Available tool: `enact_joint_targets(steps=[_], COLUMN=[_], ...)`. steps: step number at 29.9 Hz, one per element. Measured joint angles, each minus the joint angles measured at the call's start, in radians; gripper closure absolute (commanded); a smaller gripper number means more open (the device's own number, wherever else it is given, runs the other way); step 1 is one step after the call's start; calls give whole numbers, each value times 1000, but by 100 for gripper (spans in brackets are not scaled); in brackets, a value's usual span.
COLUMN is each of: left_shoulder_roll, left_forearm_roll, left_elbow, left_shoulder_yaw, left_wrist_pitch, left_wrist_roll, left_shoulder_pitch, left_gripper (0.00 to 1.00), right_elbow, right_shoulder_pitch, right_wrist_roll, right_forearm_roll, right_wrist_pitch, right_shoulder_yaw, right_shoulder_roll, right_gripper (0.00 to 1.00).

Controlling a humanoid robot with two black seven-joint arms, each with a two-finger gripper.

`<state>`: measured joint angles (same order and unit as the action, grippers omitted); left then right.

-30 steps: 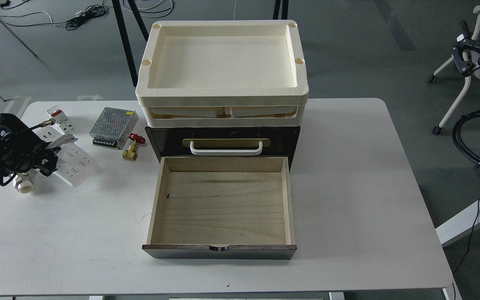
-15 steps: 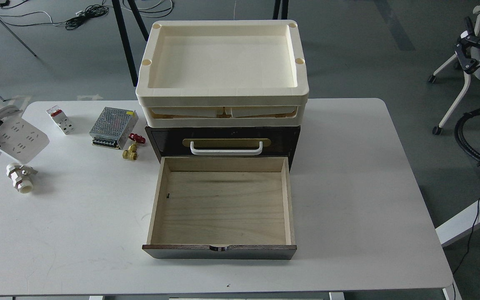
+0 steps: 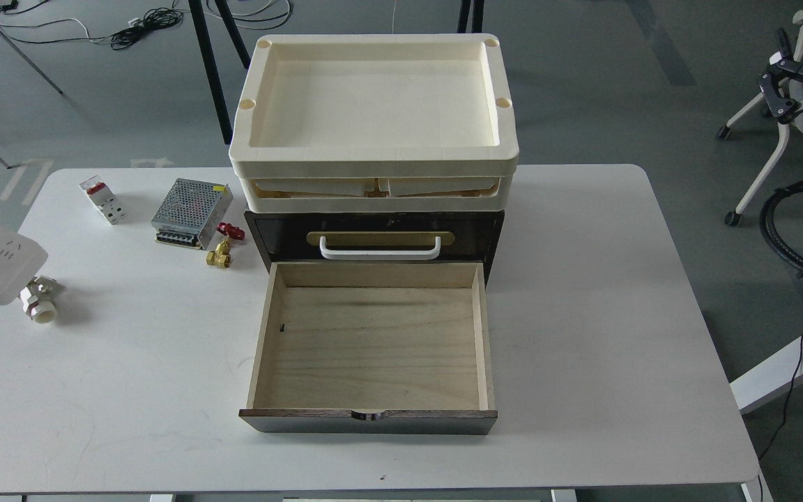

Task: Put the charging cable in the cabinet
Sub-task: 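Lift the power strip and carry it over the open drawer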

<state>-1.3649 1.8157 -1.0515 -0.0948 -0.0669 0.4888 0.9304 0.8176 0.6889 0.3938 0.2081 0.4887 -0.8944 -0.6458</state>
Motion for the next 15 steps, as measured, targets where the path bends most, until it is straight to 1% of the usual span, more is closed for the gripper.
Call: enact_joint_targets(steps=[6, 9, 10, 12, 15], left_shoulder_roll=[-199, -253, -260, -258, -208], left_forearm_roll=[-14, -30, -46, -80, -122], left_elbow=[-434, -599, -643, -692, -711], left_shoulder_yaw=[73, 105, 114, 123, 129], left_wrist_pitch=[118, 189, 214, 257, 321], left_wrist_roll=[0, 0, 0, 0, -1], left_shoulder_pitch=[2, 4, 4, 5, 18], left_gripper=[95, 95, 95, 95, 96], right_elbow=[-3, -4, -5, -7, -21], right_shoulder_pitch=[1, 1, 1, 1, 0], right_wrist_roll=[-1, -1, -1, -1, -1], right_forearm_roll=[-1, -1, -1, -2, -2], right_wrist_pitch=[0, 0, 0, 0, 0], right_shoulder_yaw=[1, 2, 2, 3, 3], right_shoulder_roll=[1, 2, 1, 1, 1], right_gripper=[1, 1, 1, 1, 1])
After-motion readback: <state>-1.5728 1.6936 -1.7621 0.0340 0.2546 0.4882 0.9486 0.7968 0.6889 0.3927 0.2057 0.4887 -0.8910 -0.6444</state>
